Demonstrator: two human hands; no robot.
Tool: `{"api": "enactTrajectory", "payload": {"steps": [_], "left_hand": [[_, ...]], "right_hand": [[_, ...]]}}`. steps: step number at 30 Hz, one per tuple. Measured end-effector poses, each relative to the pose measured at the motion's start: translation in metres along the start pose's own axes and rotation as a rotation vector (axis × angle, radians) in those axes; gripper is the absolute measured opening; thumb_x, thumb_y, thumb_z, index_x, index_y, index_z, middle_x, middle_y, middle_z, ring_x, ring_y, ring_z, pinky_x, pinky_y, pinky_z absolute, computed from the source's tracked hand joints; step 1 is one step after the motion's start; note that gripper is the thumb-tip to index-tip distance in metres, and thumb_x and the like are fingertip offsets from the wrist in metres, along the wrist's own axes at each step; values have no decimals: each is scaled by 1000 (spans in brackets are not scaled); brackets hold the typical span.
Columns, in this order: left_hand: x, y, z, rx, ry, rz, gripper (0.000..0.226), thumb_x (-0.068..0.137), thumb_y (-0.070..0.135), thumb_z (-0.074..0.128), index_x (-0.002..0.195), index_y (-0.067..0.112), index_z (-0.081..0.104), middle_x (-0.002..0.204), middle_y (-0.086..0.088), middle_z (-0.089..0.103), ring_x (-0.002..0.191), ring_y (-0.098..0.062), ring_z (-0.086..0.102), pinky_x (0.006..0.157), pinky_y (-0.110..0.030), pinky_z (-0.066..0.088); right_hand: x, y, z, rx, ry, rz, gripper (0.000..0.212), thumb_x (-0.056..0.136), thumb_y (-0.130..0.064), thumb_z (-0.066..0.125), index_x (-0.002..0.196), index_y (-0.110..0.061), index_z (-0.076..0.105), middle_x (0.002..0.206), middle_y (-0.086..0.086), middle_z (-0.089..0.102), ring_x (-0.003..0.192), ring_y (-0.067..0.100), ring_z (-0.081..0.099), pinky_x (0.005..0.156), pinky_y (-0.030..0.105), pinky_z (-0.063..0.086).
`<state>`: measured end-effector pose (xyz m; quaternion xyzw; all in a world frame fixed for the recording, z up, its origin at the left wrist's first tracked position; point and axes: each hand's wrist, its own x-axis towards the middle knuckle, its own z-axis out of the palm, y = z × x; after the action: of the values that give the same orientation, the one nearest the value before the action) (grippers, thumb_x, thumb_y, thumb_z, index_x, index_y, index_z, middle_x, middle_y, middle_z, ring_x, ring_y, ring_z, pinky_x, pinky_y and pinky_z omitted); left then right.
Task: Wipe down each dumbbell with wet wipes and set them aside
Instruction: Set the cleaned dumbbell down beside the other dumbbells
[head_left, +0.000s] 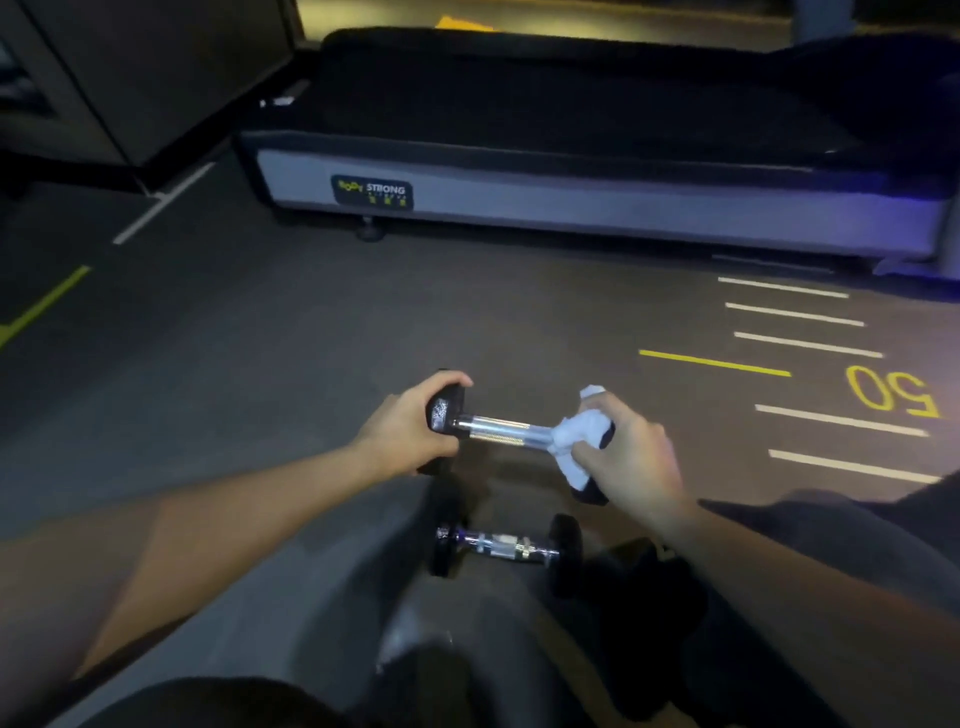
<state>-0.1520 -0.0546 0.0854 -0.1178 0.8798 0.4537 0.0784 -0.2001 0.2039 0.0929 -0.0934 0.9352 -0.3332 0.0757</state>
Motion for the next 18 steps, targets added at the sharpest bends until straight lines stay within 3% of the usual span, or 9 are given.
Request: {"api": "enactTrajectory", "payload": {"steps": [4,8,12,15,18], "left_hand": [[16,-21,5,-9,-26,-56,69,69,7,72,117,54,55,100,-4,66,82,-32,69,47,-49,60],[36,-32,16,28,-39,-63,68,69,8,72,119,52,55,99,-3,67,78,-31,70,46,-47,60],[55,-48,38,25,-48,-86,68,69,9,72,119,53,55,100,1,68,74,-27,70,44,-46,59],[66,-65,59,30,-67,-111,68,69,10,71,120,53,55,98,4,69,67,-23,70,44,-41,59],[73,-82,78,66,-79,-131,67,70,11,73,122,50,56,96,5,70,63,-18,68,45,-27,55]], "right_hand": [[17,13,27,8,-42,40,35,77,-16,63,105,-37,61,91,-19,60,82,18,58,61,17,38],[34,28,43,16,-65,107,41,75,-14,62,107,-39,61,77,-18,58,80,19,59,62,25,38],[48,46,52,17,-121,140,46,71,-13,64,109,-39,60,77,-15,63,77,9,61,62,20,43],[51,63,63,22,-157,137,33,71,-16,62,100,-32,66,91,-15,69,94,12,65,79,28,52],[50,79,80,46,-174,159,21,82,-20,58,99,-29,66,88,-18,70,98,6,64,88,27,49]]}}
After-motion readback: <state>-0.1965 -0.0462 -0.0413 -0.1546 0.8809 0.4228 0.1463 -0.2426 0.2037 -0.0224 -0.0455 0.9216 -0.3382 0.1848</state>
